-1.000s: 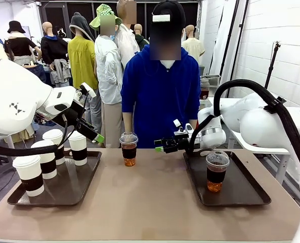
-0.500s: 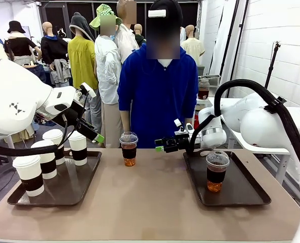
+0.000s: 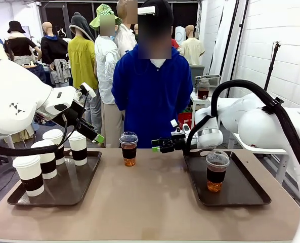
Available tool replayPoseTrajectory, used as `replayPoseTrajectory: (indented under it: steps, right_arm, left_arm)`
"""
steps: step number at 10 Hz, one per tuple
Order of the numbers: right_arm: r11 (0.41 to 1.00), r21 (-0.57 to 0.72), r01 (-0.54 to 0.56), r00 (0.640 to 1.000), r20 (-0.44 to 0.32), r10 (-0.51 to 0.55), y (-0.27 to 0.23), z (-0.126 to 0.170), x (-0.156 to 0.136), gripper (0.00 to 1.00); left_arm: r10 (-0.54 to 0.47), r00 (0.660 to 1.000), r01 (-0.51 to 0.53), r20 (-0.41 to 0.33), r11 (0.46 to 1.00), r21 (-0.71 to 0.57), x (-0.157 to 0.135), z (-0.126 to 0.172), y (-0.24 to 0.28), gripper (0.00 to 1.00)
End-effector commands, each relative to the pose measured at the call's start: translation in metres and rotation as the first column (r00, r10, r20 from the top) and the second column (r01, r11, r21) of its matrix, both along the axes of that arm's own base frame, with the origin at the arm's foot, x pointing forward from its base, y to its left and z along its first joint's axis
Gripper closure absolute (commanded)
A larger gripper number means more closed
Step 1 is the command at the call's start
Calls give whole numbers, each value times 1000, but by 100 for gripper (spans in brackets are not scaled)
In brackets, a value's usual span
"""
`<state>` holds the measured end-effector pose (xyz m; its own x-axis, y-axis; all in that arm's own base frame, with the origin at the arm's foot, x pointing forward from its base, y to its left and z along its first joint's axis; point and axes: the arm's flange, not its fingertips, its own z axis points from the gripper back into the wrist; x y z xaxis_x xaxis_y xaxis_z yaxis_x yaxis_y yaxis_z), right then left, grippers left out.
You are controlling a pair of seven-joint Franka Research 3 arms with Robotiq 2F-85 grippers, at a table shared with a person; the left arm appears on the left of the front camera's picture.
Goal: Distribute the coffee onto the tray.
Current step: Pick up another iced Americano from the middle of the table and place it on the right Handle tray.
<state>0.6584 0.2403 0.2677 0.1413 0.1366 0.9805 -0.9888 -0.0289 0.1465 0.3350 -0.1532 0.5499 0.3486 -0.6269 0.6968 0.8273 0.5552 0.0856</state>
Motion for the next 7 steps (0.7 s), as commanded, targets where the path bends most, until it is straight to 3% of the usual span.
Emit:
replayPoseTrajectory:
  steps: [1, 7]
  right_arm:
    - [999, 28, 17, 1000, 11, -18, 21, -6, 5, 0]
    - [999, 28, -20, 1000, -17, 21, 54, -24, -4, 0]
  left_arm:
    - [-12, 1000, 12, 6, 1000, 0, 1, -1, 2, 0]
    - [-12, 1000, 12, 6, 1000, 0, 1, -1, 2, 0]
